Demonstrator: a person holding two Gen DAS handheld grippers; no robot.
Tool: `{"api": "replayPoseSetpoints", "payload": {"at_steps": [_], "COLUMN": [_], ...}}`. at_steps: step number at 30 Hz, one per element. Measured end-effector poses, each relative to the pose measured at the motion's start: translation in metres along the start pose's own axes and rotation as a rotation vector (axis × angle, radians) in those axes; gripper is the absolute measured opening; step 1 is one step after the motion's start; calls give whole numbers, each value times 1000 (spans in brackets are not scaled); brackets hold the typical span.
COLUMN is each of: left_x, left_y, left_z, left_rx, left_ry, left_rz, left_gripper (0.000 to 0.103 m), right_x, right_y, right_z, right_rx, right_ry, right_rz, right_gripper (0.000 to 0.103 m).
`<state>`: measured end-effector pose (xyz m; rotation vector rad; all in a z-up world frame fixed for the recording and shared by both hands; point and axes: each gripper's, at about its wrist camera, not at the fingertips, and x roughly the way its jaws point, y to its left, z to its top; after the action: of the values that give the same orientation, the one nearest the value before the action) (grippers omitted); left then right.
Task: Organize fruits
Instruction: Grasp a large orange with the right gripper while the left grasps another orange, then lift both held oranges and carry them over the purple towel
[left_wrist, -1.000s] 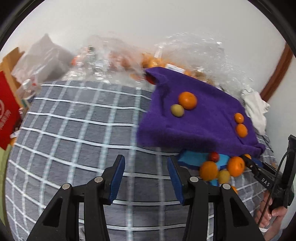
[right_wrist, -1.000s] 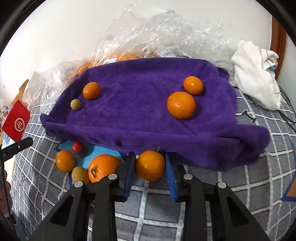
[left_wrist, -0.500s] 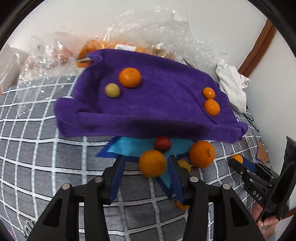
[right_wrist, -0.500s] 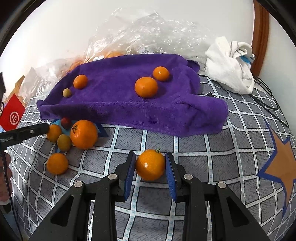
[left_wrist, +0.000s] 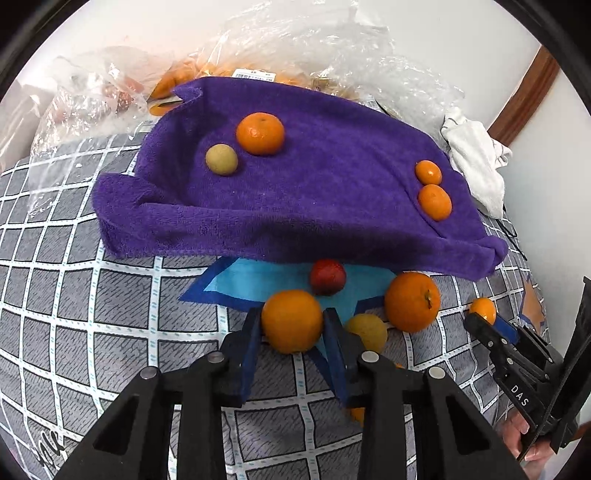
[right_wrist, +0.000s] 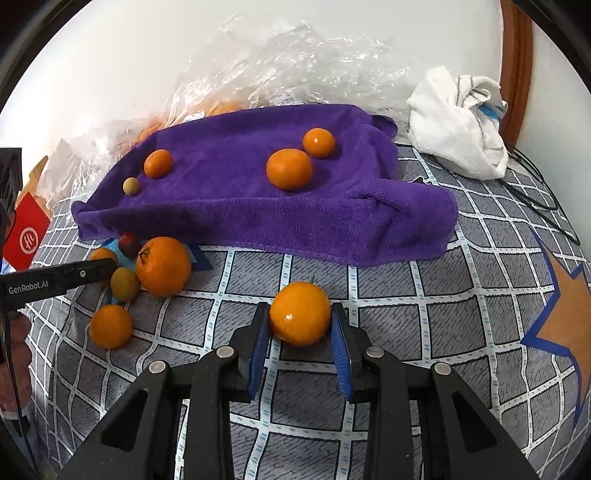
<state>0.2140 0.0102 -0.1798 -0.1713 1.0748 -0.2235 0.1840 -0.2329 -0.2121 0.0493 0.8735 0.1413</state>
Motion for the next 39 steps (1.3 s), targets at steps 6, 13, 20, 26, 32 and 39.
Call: {"api": "replayPoseSetpoints", "payload": {"at_steps": [6, 13, 20, 26, 32, 39], "left_x": [-27, -60, -92, -116, -129, -135], "left_y": [11, 23, 25, 20, 19, 27], "left_z": [-1, -5, -8, -7, 0, 15], "left_rx": [-11, -36, -57, -47, -61, -81], "left_ry": [-45, -96, -152, -204, -238, -258], "left_rz": [7, 19, 20, 17, 14, 38], "left_gripper": [32, 32, 32, 32, 32, 32], "right_x": [-17, -44, -74, -101, -112, -106], "right_y": [1, 3, 12, 15, 13, 11], "right_z": [7, 17, 20, 24, 37, 61], "right_rx": [-10, -6, -17, -31, -35, -37], "right_ry": [-37, -93, -146, -197, -224, -245], "right_rz": [-20, -37, -45, -55, -43, -34], "right_gripper": [32, 32, 32, 32, 32, 32]}}
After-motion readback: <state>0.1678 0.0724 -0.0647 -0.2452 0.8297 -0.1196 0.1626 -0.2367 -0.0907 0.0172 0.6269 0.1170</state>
